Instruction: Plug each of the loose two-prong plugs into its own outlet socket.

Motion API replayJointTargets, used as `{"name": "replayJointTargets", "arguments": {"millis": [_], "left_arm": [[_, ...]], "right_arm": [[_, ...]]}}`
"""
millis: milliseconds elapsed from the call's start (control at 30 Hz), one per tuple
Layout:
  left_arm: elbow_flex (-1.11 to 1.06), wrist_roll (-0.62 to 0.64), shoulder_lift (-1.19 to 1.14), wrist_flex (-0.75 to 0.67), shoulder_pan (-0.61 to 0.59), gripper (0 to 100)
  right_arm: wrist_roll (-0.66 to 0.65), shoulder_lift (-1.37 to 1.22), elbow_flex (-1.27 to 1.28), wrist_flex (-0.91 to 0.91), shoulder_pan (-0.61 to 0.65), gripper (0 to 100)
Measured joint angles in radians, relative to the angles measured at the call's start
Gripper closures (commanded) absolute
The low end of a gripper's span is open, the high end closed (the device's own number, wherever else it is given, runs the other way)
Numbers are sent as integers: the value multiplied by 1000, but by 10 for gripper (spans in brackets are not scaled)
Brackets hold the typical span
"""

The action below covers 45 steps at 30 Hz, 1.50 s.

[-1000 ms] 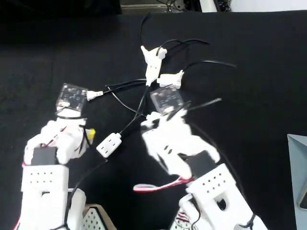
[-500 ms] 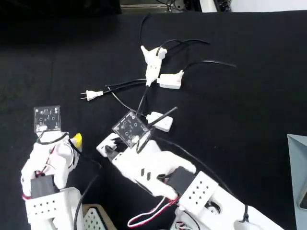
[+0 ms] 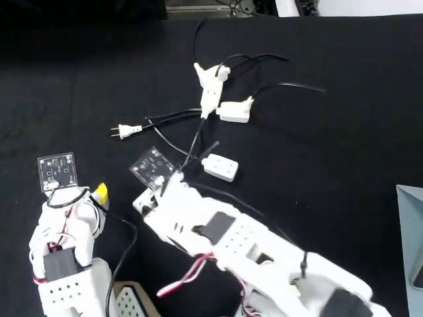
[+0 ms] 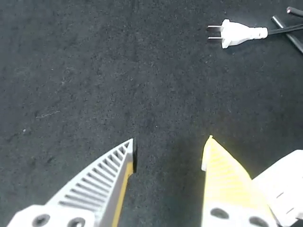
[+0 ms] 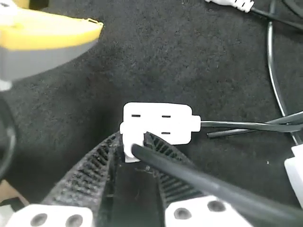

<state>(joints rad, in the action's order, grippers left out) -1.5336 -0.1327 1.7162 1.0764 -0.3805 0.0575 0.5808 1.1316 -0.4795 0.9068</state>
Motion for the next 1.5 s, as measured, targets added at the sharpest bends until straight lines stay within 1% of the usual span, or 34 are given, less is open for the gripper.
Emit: {"name": "replayJointTargets", "arguments": {"millis": [267, 933, 1067, 1200, 1300, 1500], "left_arm": [[0, 0, 0, 0, 0, 765], [0, 0, 0, 0, 0, 765], [0, 0, 0, 0, 0, 765], [-12, 0, 3, 0, 0, 765], [-12, 0, 3, 0, 0, 765], [-12, 0, 3, 0, 0, 765]], "right_arm": [[0, -138, -31, 86, 0, 986], [2, -265, -114, 126, 0, 986], [2, -331, -167, 126, -5, 986], [2, -348, -164, 126, -31, 986], [2, -353, -178, 103, -43, 986], [2, -365, -262, -60, -51, 986]]}}
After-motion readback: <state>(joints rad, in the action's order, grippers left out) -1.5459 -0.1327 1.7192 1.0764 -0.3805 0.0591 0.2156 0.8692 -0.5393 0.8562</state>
